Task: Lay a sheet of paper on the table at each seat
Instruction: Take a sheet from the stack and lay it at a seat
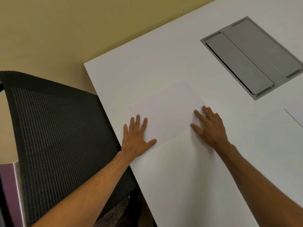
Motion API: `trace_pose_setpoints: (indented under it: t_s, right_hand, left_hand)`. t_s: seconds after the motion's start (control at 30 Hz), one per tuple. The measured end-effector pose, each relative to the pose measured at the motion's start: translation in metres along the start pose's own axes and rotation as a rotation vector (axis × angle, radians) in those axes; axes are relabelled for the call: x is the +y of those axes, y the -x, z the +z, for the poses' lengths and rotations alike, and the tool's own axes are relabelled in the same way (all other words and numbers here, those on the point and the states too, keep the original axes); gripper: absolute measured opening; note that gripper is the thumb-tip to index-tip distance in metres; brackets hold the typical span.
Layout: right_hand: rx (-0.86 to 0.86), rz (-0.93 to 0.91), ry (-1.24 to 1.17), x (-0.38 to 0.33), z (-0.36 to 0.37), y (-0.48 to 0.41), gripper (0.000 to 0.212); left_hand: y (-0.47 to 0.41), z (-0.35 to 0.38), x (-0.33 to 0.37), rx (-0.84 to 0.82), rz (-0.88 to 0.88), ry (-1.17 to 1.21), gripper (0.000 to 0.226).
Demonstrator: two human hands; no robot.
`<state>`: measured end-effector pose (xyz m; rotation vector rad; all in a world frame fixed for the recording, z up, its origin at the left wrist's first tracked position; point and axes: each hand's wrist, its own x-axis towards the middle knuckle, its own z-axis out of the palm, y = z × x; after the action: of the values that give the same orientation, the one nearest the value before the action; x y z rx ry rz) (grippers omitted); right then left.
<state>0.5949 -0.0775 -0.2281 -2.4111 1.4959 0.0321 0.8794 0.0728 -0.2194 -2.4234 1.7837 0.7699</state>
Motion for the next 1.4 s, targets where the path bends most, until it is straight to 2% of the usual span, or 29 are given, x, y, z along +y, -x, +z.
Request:
trace_pose_setpoints:
  t_s: [0.37,0.77,0.93,1.03,1.17,1.4]
  right_hand:
    - [0.011,0.018,0.053,-0.002,-0.001,0.001,0.061]
    - [0.008,0.020,0.076,-0.004,-0.001,0.003,0.060]
    - [0.019,0.014,0.088,-0.003,-0.005,0.006,0.063]
    - [0.040,0.033,0.068,-0.003,-0.011,0.014,0.071]
    - [0.041,0.087,0.043,0.003,-0.021,0.029,0.067]
    - [0.098,0.155,-0.021,0.004,-0.053,0.070,0.068]
  left_hand:
    - [-0.009,-0.004,-0.001,0.004,-0.044,0.162,0.104]
    - [-0.013,-0.008,-0.001,-0.034,-0.058,0.188,0.105]
    - [-0.012,-0.012,0.000,-0.049,-0.071,0.303,0.104]
    - [-0.008,-0.016,0.000,-0.031,-0.062,0.293,0.100]
    - [0.001,-0.023,0.009,-0.003,-0.037,0.269,0.095]
    - [0.030,-0.042,0.049,0.050,0.119,0.145,0.091]
